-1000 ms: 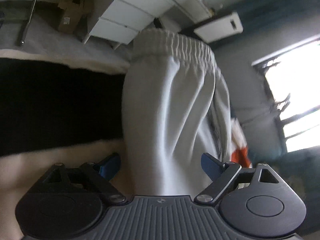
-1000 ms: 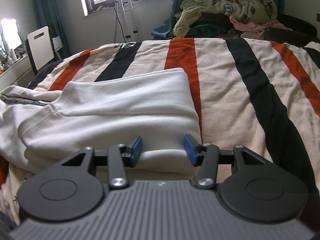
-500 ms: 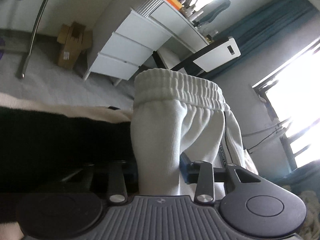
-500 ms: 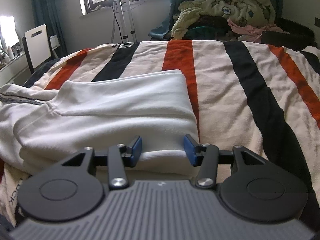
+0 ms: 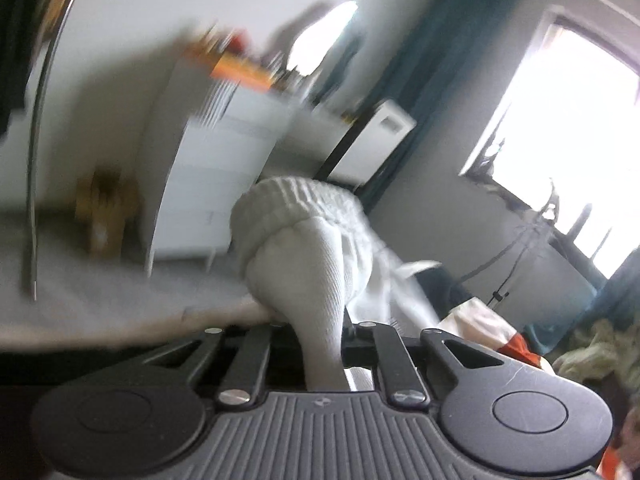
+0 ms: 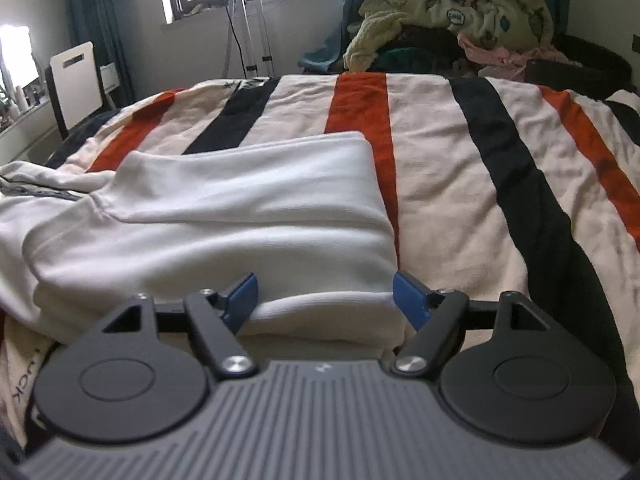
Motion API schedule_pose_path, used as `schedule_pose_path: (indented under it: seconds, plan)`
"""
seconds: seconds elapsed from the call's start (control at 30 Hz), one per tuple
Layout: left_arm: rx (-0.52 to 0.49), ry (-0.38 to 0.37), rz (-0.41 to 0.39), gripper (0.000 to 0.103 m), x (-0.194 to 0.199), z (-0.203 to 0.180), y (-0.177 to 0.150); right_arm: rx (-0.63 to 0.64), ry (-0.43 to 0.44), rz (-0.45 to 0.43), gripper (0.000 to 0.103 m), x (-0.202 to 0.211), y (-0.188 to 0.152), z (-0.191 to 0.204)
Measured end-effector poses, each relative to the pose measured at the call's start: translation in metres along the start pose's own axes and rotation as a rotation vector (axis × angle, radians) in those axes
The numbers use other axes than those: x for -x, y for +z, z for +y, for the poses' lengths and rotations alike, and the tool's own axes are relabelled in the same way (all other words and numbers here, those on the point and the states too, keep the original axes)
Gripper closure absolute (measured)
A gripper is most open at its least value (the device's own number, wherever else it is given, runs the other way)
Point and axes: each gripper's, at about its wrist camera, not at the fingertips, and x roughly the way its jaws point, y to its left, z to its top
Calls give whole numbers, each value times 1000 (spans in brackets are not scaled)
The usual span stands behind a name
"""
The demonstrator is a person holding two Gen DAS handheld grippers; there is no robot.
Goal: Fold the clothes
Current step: 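Raise the ribbed waistband higher with the left gripper, then lower the waistband onto the bed and open the left gripper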
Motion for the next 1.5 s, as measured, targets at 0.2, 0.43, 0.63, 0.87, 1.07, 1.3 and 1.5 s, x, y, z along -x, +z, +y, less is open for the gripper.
schedule_pose_path:
  seconds: [0.2, 0.43, 0.63, 0.87, 1.07, 1.3, 1.5]
  plan:
    - [-181, -62, -206, 91, 59, -86, 12, -108, 19, 31, 27, 4, 4, -15]
    - [-385, -204, -381, 91, 132, -197, -6, -235, 46, 3, 27, 19, 13, -37]
    - [-514, -317, -466, 91, 182, -280, -74, -292, 61, -59, 27, 34, 21, -57]
    - [-751, -443, -443, 93, 219, -346, -216, -418, 36, -111, 27, 45, 27, -96]
    - [-991, -520, -210, 95, 219, -363, -333, -517, 26, -132, 27, 41, 27, -125]
    - [-1089, -558, -115, 82, 207, -365, -344, -704, 152, -69, 25, 24, 13, -148]
    - [-1233, -643, 8, 15, 192, -318, -303, -827, 348, -65, 25, 24, 5, -148]
